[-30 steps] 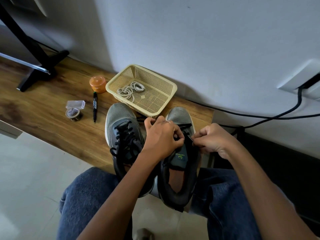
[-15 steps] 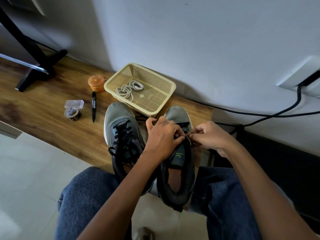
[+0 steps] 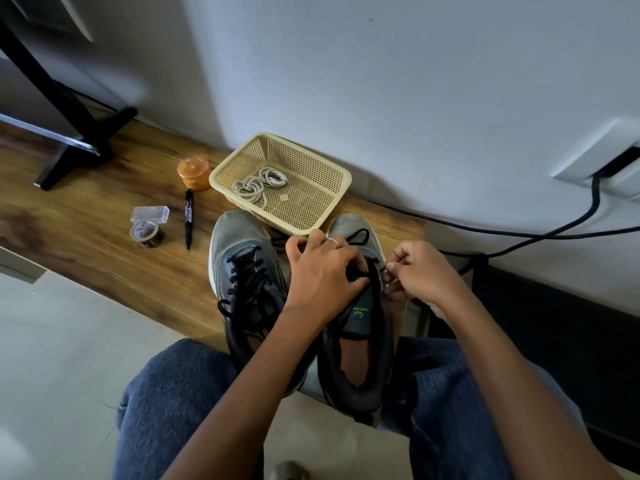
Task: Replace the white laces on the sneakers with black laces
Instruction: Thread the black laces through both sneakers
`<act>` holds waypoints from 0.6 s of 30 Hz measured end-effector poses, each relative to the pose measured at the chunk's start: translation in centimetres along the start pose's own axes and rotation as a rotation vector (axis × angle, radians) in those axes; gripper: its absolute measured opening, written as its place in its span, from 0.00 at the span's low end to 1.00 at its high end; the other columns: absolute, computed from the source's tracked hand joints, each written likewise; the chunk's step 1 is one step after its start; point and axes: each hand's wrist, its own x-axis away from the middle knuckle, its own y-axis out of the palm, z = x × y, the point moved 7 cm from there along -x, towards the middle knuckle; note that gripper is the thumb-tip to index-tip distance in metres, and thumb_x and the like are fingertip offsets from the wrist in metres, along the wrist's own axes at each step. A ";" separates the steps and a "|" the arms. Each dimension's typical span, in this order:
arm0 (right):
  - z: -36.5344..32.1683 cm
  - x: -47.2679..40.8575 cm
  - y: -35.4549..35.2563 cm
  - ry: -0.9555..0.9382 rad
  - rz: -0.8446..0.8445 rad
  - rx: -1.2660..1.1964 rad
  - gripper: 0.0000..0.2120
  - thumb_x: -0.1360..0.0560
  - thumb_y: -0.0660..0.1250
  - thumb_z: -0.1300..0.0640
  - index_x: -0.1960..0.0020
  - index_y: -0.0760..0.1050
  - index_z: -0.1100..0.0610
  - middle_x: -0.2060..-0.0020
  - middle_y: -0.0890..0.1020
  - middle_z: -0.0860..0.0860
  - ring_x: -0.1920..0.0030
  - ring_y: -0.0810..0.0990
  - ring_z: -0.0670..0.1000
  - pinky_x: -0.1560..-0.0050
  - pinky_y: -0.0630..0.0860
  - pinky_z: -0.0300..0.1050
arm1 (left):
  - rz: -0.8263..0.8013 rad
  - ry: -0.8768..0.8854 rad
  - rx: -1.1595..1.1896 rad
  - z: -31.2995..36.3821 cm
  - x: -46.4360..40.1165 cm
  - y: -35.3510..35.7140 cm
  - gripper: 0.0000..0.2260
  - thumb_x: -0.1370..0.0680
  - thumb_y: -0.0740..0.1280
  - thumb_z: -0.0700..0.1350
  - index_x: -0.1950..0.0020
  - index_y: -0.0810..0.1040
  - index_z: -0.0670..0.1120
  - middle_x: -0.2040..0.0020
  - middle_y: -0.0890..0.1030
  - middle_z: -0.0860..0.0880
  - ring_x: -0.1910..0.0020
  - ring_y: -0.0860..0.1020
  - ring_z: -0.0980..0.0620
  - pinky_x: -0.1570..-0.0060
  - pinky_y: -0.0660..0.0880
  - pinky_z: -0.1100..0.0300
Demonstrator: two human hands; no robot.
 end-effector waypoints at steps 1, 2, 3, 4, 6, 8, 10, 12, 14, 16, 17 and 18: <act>0.0 0.1 -0.1 -0.003 0.016 -0.009 0.10 0.20 0.59 0.66 0.59 0.72 0.59 0.62 0.80 0.57 0.68 0.80 0.51 0.60 0.82 0.50 | 0.007 0.005 -0.010 0.1 0.0 -0.1 0.06 0.30 0.72 0.56 0.56 0.82 0.56 0.52 0.77 0.58 0.45 0.69 0.53 0.42 0.53 0.53; 0.1 0.1 -0.1 -0.005 0.030 -0.028 0.10 0.20 0.59 0.66 0.59 0.71 0.58 0.62 0.80 0.57 0.68 0.80 0.52 0.59 0.82 0.51 | 0.007 0.009 -0.021 0.1 0.0 -0.1 0.07 0.30 0.72 0.56 0.56 0.82 0.56 0.50 0.76 0.57 0.44 0.68 0.52 0.42 0.52 0.53; 0.0 0.2 -0.2 -0.004 0.042 -0.053 0.10 0.20 0.58 0.65 0.59 0.71 0.59 0.62 0.80 0.57 0.68 0.80 0.52 0.59 0.82 0.53 | 0.003 0.011 -0.031 0.2 -0.1 -0.1 0.07 0.30 0.72 0.56 0.55 0.81 0.56 0.49 0.76 0.57 0.43 0.67 0.52 0.42 0.52 0.53; 0.1 0.3 -0.3 0.003 0.050 -0.089 0.10 0.19 0.58 0.65 0.59 0.70 0.59 0.62 0.79 0.57 0.68 0.80 0.53 0.59 0.82 0.54 | -0.001 0.012 -0.037 0.2 -0.1 -0.1 0.08 0.30 0.72 0.56 0.55 0.81 0.56 0.47 0.75 0.57 0.42 0.67 0.52 0.42 0.51 0.53; -0.1 0.5 -0.6 0.015 0.057 -0.175 0.10 0.18 0.55 0.65 0.57 0.69 0.59 0.59 0.79 0.58 0.66 0.81 0.56 0.64 0.82 0.49 | -0.001 0.011 -0.038 0.1 -0.1 -0.2 0.08 0.31 0.72 0.56 0.54 0.80 0.56 0.46 0.74 0.57 0.41 0.67 0.51 0.42 0.51 0.53; -0.5 0.8 -1.2 -0.005 0.088 -0.217 0.09 0.18 0.53 0.64 0.56 0.68 0.58 0.57 0.79 0.59 0.63 0.82 0.56 0.68 0.80 0.42 | 0.007 0.005 -0.035 -0.1 0.0 -0.2 0.09 0.31 0.73 0.56 0.54 0.80 0.56 0.46 0.75 0.56 0.42 0.67 0.51 0.41 0.52 0.53; -0.9 1.0 -1.9 -0.053 0.150 -0.254 0.10 0.17 0.52 0.63 0.56 0.67 0.57 0.57 0.78 0.57 0.64 0.82 0.54 0.70 0.78 0.39 | 0.016 0.004 -0.035 -0.1 0.0 -0.1 0.10 0.32 0.74 0.56 0.54 0.80 0.55 0.47 0.76 0.55 0.43 0.68 0.50 0.42 0.52 0.52; -1.4 1.3 -2.5 -0.112 0.215 -0.317 0.12 0.17 0.51 0.64 0.57 0.66 0.56 0.58 0.76 0.56 0.68 0.81 0.53 0.73 0.77 0.36 | 0.014 0.007 -0.043 -0.1 0.0 -0.1 0.11 0.33 0.74 0.56 0.54 0.79 0.55 0.47 0.76 0.55 0.43 0.68 0.50 0.41 0.52 0.52; -2.1 1.6 -3.4 -0.193 0.296 -0.330 0.12 0.17 0.51 0.64 0.57 0.66 0.55 0.59 0.75 0.55 0.71 0.81 0.49 0.72 0.78 0.37 | -0.010 0.012 -0.053 -0.1 0.0 0.1 0.12 0.32 0.73 0.57 0.52 0.79 0.56 0.45 0.75 0.56 0.41 0.67 0.50 0.40 0.52 0.52; -2.8 2.2 -4.4 -0.286 0.385 -0.387 0.13 0.17 0.50 0.64 0.57 0.65 0.51 0.58 0.75 0.55 0.70 0.83 0.47 0.67 0.80 0.41 | -0.020 0.014 -0.059 -0.1 0.0 0.2 0.12 0.31 0.72 0.57 0.51 0.78 0.56 0.44 0.74 0.56 0.39 0.66 0.51 0.39 0.51 0.52; -3.1 2.6 -4.9 -0.338 0.437 -0.430 0.14 0.17 0.50 0.63 0.57 0.64 0.50 0.58 0.75 0.54 0.67 0.84 0.48 0.64 0.81 0.43 | -0.022 0.011 -0.060 -0.2 0.1 0.2 0.13 0.31 0.72 0.57 0.50 0.77 0.56 0.44 0.74 0.56 0.39 0.66 0.50 0.38 0.50 0.52; -3.6 3.2 -5.6 -0.403 0.513 -0.463 0.14 0.17 0.49 0.63 0.56 0.64 0.48 0.57 0.76 0.53 0.64 0.85 0.49 0.62 0.81 0.44 | -0.024 0.008 -0.059 -0.2 0.0 0.3 0.13 0.31 0.72 0.57 0.50 0.77 0.56 0.43 0.73 0.56 0.38 0.65 0.50 0.38 0.50 0.51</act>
